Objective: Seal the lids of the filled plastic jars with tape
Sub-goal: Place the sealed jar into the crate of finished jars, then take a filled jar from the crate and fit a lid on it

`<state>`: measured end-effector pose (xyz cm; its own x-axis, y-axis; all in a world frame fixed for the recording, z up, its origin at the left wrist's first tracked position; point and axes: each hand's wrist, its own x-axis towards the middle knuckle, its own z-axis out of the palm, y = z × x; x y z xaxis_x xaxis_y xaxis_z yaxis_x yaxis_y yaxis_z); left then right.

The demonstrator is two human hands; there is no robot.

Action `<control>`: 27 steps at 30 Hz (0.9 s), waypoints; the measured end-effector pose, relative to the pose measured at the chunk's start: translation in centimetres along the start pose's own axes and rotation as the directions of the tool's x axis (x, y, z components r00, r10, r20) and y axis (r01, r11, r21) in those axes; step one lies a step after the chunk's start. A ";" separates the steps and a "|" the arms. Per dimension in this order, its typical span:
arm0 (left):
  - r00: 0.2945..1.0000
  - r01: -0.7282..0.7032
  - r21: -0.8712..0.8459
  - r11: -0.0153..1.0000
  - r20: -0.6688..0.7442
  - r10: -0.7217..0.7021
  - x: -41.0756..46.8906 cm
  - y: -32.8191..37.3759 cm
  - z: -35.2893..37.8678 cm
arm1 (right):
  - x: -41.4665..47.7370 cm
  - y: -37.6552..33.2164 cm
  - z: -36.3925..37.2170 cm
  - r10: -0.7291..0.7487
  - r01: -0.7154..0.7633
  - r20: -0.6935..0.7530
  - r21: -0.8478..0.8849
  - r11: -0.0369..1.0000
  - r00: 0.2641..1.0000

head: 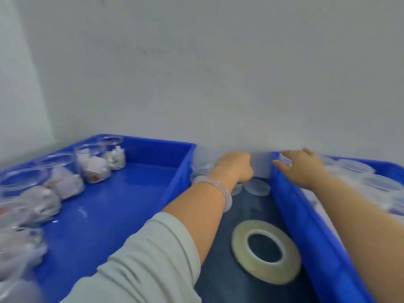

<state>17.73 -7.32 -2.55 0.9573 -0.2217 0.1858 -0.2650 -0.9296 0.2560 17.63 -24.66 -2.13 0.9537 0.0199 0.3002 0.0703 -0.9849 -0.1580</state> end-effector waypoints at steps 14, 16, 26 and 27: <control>0.721 0.693 0.085 0.716 -0.093 -0.687 -9.6 -28.3 -5.5 | -4.1 -32.6 9.2 -0.597 0.507 0.301 0.329 0.797 0.744; 0.678 0.735 0.047 0.677 -0.095 -0.729 -8.9 -29.9 -5.6 | -4.1 -32.4 9.7 -0.573 0.484 0.362 0.311 0.818 0.735; 0.699 0.715 0.131 0.687 -0.165 -0.696 -6.5 -32.4 -5.6 | -3.8 -31.8 9.8 -0.546 0.432 0.352 0.354 0.829 0.760; 0.697 0.717 0.182 0.673 -0.165 -0.698 -6.6 -32.2 -6.0 | -3.8 -31.7 9.7 -0.545 0.429 0.354 0.357 0.830 0.760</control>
<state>19.25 25.88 -6.32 0.8329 0.5430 0.1070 0.5292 -0.8379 0.1332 14.64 8.15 -7.43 0.7900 0.6128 -0.0186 0.5719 -0.7475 -0.3380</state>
